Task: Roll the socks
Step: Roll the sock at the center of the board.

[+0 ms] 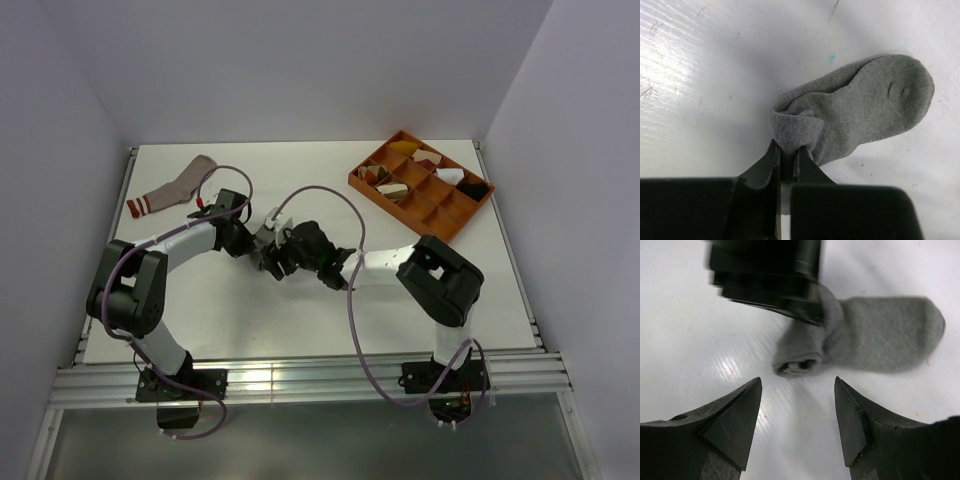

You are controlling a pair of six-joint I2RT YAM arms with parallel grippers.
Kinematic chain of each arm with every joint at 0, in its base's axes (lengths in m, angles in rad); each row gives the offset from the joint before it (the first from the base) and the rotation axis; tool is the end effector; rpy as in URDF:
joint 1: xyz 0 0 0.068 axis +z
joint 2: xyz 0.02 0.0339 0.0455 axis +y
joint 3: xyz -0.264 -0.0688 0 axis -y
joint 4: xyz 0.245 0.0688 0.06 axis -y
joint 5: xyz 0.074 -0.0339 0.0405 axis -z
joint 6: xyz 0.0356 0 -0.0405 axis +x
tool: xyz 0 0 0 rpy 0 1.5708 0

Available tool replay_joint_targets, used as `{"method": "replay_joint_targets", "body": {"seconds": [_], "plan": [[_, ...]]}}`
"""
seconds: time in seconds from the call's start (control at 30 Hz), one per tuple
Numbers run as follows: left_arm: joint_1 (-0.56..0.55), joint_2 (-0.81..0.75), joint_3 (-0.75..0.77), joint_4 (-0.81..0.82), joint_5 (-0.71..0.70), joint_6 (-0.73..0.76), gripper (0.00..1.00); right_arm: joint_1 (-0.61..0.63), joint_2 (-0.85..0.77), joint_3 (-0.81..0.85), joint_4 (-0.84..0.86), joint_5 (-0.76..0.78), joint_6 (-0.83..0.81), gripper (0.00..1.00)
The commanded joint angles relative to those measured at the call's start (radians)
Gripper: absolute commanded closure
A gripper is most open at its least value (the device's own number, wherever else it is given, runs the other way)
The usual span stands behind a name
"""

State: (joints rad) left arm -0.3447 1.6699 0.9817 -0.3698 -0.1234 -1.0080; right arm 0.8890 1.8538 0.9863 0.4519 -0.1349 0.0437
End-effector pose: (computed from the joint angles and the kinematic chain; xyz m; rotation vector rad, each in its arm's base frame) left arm 0.3093 -0.1064 0.1717 -0.9033 2.4913 -0.3072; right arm 0.2470 0.3120 0.1748 -0.9261 1.8383 0.7267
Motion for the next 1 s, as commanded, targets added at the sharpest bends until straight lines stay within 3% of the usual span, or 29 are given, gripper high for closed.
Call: {"method": "replay_joint_targets", "body": {"seconds": [0.0,0.3,0.8,0.9,0.93,0.97], "plan": [[0.001,0.065,0.021,-0.162,-0.025,0.085,1.0,0.07,0.01,-0.003,0.154,0.208,-0.156,0.33],[0.001,0.08,0.043,-0.179,-0.007,0.112,1.0,0.205,0.129,0.093,0.137,0.368,-0.321,0.31],[0.0,0.088,0.041,-0.161,0.044,0.131,0.99,0.263,0.314,0.199,0.134,0.59,-0.464,0.35],[0.0,0.08,0.04,-0.15,0.056,0.138,1.0,0.265,0.321,0.196,0.123,0.598,-0.458,0.49],[0.0,0.077,0.037,-0.144,0.062,0.14,1.0,0.265,0.326,0.196,0.111,0.601,-0.449,0.64],[0.0,0.071,0.032,-0.138,0.074,0.14,1.0,0.265,0.328,0.198,0.104,0.603,-0.447,0.71]]}}
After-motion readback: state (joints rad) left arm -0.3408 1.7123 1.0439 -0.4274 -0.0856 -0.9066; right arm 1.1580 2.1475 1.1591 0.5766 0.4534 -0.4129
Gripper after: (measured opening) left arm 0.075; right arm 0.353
